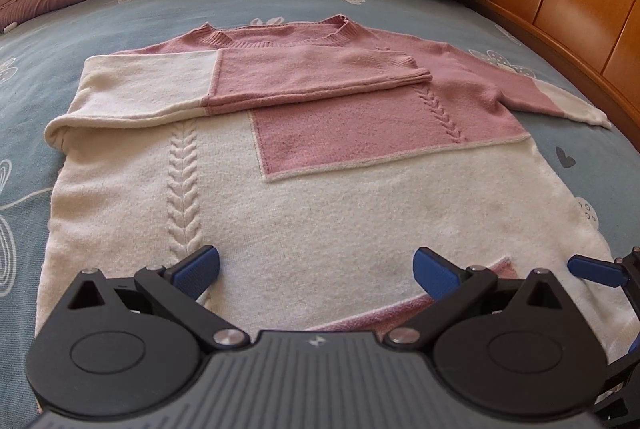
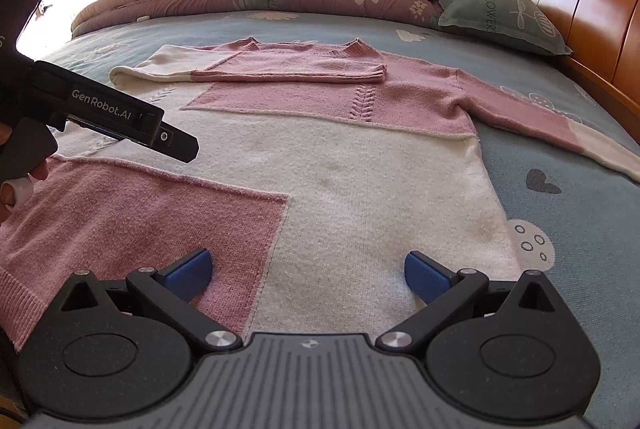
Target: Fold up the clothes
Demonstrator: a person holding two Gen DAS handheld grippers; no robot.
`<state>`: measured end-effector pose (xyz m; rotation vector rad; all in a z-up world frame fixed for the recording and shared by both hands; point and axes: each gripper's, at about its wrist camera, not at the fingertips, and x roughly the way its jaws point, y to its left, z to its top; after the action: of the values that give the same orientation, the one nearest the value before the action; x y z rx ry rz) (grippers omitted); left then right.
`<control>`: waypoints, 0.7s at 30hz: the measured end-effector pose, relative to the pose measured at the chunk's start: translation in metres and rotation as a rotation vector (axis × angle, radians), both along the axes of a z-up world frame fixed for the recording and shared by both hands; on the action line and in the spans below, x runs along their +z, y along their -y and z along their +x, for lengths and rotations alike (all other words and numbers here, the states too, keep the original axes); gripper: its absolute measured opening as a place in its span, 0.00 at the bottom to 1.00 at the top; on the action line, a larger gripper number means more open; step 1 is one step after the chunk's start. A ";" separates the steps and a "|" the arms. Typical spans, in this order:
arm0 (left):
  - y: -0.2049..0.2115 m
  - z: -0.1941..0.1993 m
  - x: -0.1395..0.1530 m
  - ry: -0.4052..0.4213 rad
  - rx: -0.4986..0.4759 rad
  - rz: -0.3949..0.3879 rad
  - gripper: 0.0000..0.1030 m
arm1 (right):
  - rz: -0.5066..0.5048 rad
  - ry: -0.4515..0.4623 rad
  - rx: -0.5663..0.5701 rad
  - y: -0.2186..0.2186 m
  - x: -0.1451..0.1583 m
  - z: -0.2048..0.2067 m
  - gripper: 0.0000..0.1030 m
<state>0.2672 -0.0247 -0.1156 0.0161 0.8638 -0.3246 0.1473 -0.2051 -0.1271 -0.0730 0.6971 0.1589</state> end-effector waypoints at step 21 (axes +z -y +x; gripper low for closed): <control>0.005 -0.021 0.037 0.053 -0.078 -0.069 0.99 | 0.017 -0.004 -0.121 -0.002 0.000 -0.025 1.00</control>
<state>0.2467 -0.0298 -0.0785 -0.0060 0.8005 -0.4250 0.1220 -0.2033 -0.1275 -0.0139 0.7018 0.0493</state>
